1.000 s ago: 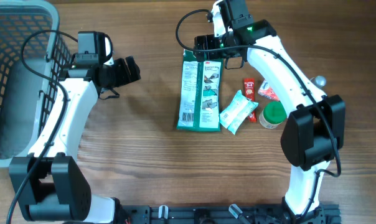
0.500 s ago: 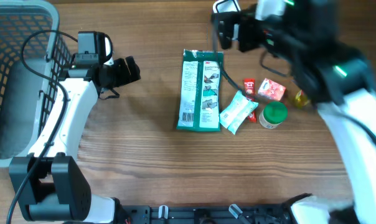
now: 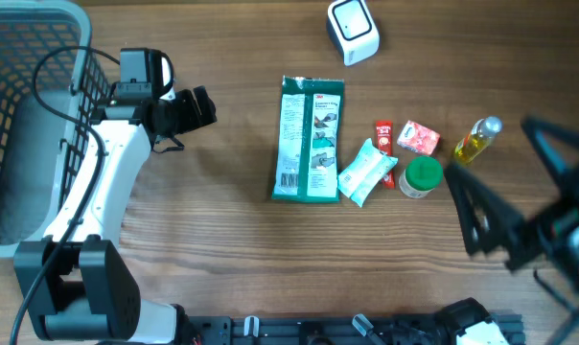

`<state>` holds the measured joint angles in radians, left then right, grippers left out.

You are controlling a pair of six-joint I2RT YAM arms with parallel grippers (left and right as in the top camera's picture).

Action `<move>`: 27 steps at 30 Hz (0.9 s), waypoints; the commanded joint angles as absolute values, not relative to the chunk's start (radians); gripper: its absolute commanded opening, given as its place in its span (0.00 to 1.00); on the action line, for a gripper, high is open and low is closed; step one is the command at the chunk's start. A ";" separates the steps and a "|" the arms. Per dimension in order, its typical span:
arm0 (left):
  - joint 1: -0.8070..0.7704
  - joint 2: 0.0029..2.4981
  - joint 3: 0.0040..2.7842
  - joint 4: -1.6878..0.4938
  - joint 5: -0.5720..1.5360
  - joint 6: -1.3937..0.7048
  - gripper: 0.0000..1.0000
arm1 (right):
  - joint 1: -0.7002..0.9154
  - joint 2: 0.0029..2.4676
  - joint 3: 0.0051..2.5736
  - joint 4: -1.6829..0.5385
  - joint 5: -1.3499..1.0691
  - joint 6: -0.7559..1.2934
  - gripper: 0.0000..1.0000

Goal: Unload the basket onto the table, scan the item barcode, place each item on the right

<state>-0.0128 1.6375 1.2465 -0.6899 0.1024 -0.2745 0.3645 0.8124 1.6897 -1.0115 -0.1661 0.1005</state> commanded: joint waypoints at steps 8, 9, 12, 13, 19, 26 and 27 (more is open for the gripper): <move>-0.008 1.639 1.248 -0.688 0.100 -0.265 1.00 | 0.202 0.314 0.984 -0.588 -0.135 0.055 1.00; -0.008 1.639 1.248 -0.688 0.100 -0.265 1.00 | 0.189 0.276 0.902 -0.477 -0.152 0.055 1.00; -0.008 1.639 1.248 -0.688 0.100 -0.266 1.00 | 0.168 0.187 0.682 -0.133 -0.204 0.055 1.00; -0.008 1.639 1.248 -0.688 0.100 -0.265 1.00 | 0.163 0.167 0.620 -0.023 -0.219 0.056 1.00; -0.008 1.639 1.248 -0.688 0.100 -0.265 1.00 | 0.126 0.087 0.358 0.405 -0.265 0.056 1.00; -0.008 1.639 1.248 -0.688 0.100 -0.265 1.00 | 0.115 0.026 0.210 0.271 -0.260 0.054 1.00; -0.008 1.639 1.248 -0.688 0.100 -0.266 1.00 | 0.113 0.012 0.184 0.268 -0.260 0.054 1.00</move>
